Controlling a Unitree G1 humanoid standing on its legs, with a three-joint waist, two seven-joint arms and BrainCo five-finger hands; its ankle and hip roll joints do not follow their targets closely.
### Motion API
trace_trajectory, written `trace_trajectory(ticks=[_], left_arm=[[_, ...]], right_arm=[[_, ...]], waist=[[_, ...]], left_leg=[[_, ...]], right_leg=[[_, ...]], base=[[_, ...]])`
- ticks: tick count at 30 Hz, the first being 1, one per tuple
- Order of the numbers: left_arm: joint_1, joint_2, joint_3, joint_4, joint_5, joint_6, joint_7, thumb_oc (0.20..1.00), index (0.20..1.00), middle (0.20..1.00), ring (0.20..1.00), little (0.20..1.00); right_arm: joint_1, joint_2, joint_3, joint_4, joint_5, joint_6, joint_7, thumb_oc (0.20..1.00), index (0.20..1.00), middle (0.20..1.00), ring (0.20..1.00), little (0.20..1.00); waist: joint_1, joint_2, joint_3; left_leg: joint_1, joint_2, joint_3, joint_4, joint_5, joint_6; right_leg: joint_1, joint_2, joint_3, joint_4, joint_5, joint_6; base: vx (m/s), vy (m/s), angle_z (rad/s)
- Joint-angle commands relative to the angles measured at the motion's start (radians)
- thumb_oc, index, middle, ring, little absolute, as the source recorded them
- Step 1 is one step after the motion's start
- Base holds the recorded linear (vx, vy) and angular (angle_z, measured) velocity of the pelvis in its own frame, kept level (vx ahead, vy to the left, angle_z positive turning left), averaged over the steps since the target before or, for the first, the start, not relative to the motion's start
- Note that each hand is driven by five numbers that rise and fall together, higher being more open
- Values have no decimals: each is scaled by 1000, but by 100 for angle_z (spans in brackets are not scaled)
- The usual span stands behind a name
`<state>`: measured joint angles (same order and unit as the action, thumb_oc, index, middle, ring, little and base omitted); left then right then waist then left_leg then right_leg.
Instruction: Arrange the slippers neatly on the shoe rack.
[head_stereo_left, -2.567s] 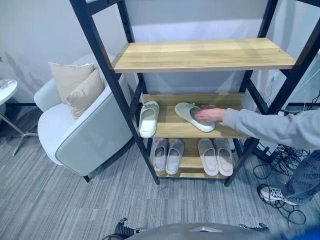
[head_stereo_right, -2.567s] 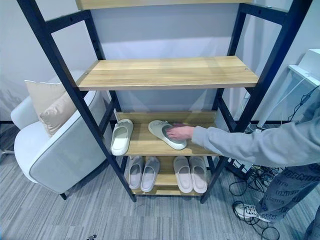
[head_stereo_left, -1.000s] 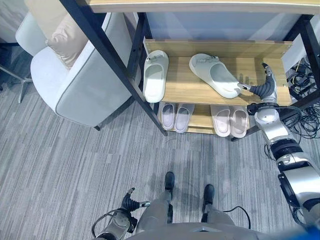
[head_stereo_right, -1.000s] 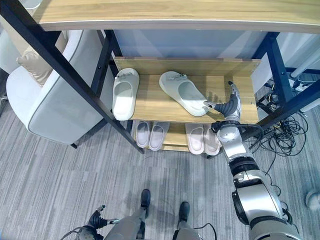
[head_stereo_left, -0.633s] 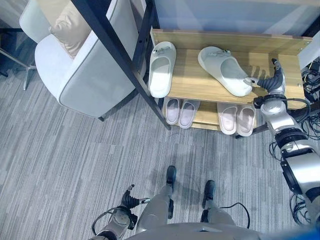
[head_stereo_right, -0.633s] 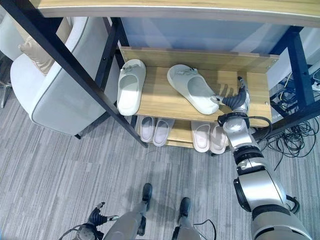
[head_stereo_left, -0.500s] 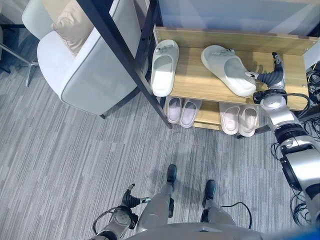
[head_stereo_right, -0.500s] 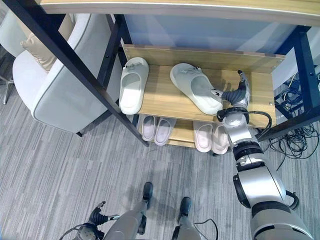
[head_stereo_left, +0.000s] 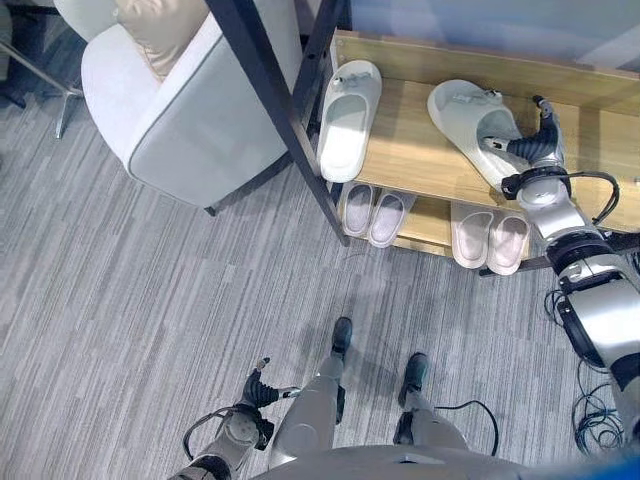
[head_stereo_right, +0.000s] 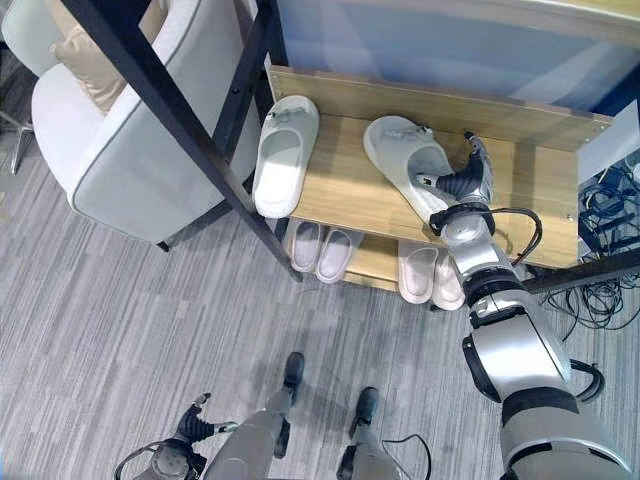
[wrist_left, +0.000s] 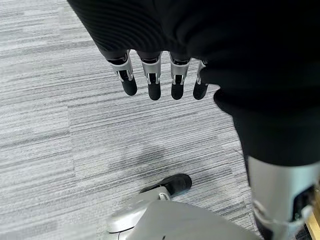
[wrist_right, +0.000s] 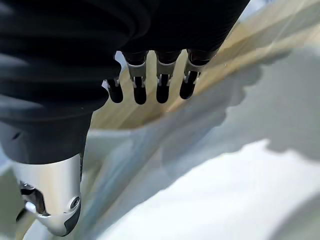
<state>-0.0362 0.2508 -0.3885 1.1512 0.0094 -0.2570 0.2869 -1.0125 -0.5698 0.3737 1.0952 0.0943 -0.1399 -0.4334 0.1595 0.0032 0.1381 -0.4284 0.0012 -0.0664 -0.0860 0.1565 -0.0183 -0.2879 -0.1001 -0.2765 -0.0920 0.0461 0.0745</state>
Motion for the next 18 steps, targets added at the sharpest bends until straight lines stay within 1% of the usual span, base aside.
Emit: trace_trajectory(ticks=[1, 4, 5, 6, 9, 12, 13, 14, 16, 18], left_arm=[[-51, 11, -15, 44, -34, -12, 13, 1000, 1000, 1000, 1000, 1000], [-53, 11, -16, 43, -34, -12, 13, 1000, 1000, 1000, 1000, 1000], [-54, 13, -17, 42, -34, -12, 14, 1000, 1000, 1000, 1000, 1000], [-56, 12, -20, 42, -34, -12, 14, 1000, 1000, 1000, 1000, 1000], [-57, 10, -24, 40, -36, -9, 11, 1000, 1000, 1000, 1000, 1000], [-57, 5, -22, 40, -42, -3, 11, 1000, 1000, 1000, 1000, 1000], [-103, 6, 0, 81, -56, 8, -5, 1000, 1000, 1000, 1000, 1000], [-121, 4, -4, 90, -62, 5, 8, 1000, 1000, 1000, 1000, 1000], [-95, 2, 4, 99, -68, 8, 7, 1000, 1000, 1000, 1000, 1000], [-74, 7, 21, 108, -74, 16, 1, 1000, 1000, 1000, 1000, 1000]], right_arm=[[-84, -63, 45, 4, -13, -49, -7, 1000, 1000, 1000, 1000, 1000], [-90, -58, 51, 8, -18, -46, -8, 1000, 1000, 1000, 1000, 1000], [-94, -59, 60, 13, -25, -44, -7, 495, 495, 495, 495, 495], [-95, -56, 62, 25, -28, -43, -5, 200, 200, 200, 200, 200], [-85, -54, 45, 42, -9, -41, -2, 200, 200, 200, 200, 200], [-56, -41, 11, 24, 24, -44, -7, 200, 200, 200, 200, 200], [-39, -22, 19, -31, 20, -46, 0, 200, 200, 200, 200, 200], [-52, -10, 8, -35, 27, -44, -2, 200, 200, 200, 200, 200], [-47, 0, -12, -29, 47, -43, -6, 200, 200, 200, 200, 200], [-21, 8, -51, -74, 92, -54, -4, 200, 200, 200, 200, 200]], waist=[[35, -37, -8], [39, -42, -5], [42, -44, -3], [45, -45, 3], [44, -50, 4], [34, -48, 8], [17, -50, 5], [7, -51, 2], [7, -52, -3], [0, -58, -7]], left_leg=[[16, 1, -25, -1, -34, -89], [16, 1, -28, -1, -34, -89], [13, 1, -31, -1, -33, -90], [18, 2, -31, -1, -36, -91], [18, 1, -34, -1, -37, -91], [25, 1, -32, -1, -38, -87], [27, 2, -29, -1, -40, -88], [29, 3, -28, -1, -43, -87], [31, 2, -28, -1, -46, -85], [40, 2, -23, -1, -52, -81]], right_leg=[[3, -92, 22, 5, 33, 100], [5, -91, 18, 5, 31, 101], [6, -92, 14, 5, 31, 102], [11, -92, 12, 5, 29, 101], [13, -92, 9, 5, 29, 102], [19, -93, 12, 5, 31, 102], [17, -93, 15, 5, 31, 102], [17, -93, 18, 5, 31, 102], [18, -93, 19, 5, 32, 102], [23, -97, 21, 5, 33, 101]], base=[[-1, 1, 8], [3, -3, 4], [-7, -1, 3], [-2, -3, 3], [-4, 5, 3], [-9, 12, 0], [-11, 34, 0], [0, 0, 0], [-10, 16, -6], [-18, 30, -4]])
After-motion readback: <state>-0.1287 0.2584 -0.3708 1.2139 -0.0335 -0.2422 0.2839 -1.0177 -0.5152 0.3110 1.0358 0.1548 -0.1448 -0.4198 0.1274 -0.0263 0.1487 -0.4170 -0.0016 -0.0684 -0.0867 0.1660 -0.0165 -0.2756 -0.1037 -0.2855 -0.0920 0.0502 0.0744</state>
